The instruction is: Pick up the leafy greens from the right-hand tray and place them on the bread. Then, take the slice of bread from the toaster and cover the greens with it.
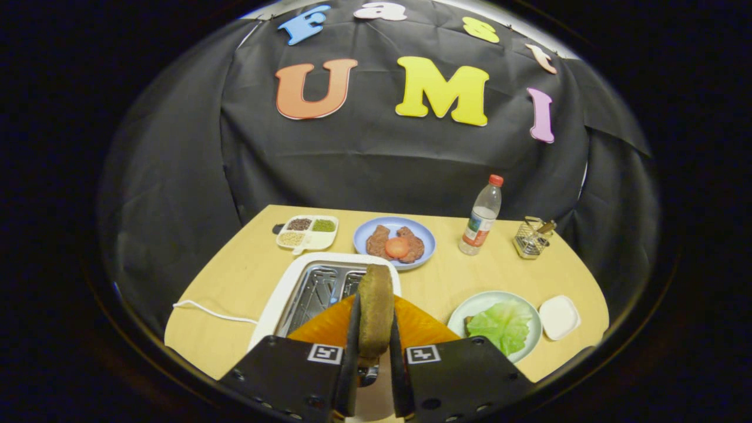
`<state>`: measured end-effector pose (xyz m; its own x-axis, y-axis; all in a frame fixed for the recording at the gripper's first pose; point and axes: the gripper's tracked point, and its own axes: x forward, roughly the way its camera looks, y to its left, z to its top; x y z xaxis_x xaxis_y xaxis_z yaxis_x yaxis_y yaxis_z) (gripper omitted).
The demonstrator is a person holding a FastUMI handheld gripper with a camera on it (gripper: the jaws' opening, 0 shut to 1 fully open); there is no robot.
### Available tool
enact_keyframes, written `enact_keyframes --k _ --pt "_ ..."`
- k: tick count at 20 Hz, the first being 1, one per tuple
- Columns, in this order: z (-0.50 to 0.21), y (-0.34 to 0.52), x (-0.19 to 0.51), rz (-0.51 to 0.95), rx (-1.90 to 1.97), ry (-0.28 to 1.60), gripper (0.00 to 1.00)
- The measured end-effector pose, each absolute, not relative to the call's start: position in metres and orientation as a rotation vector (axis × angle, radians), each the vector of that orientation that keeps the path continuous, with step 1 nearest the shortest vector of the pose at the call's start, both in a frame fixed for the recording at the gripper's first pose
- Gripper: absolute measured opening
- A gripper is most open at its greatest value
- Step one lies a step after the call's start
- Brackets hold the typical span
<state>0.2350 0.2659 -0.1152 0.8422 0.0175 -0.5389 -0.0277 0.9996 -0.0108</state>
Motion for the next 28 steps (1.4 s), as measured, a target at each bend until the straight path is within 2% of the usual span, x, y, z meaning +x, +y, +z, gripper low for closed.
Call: enact_keyframes --k 2,8,15,21,28 --pt "-0.116 0.268 0.229 0.034 0.001 0.587 0.16" --pt "-0.093 0.267 0.218 0.054 0.023 0.551 0.16" --pt "-0.021 0.256 0.202 0.101 0.087 0.429 0.16" --pt "0.029 0.212 0.183 0.113 0.150 0.323 0.16" --pt "-0.018 0.142 0.201 0.070 0.161 0.348 0.16"
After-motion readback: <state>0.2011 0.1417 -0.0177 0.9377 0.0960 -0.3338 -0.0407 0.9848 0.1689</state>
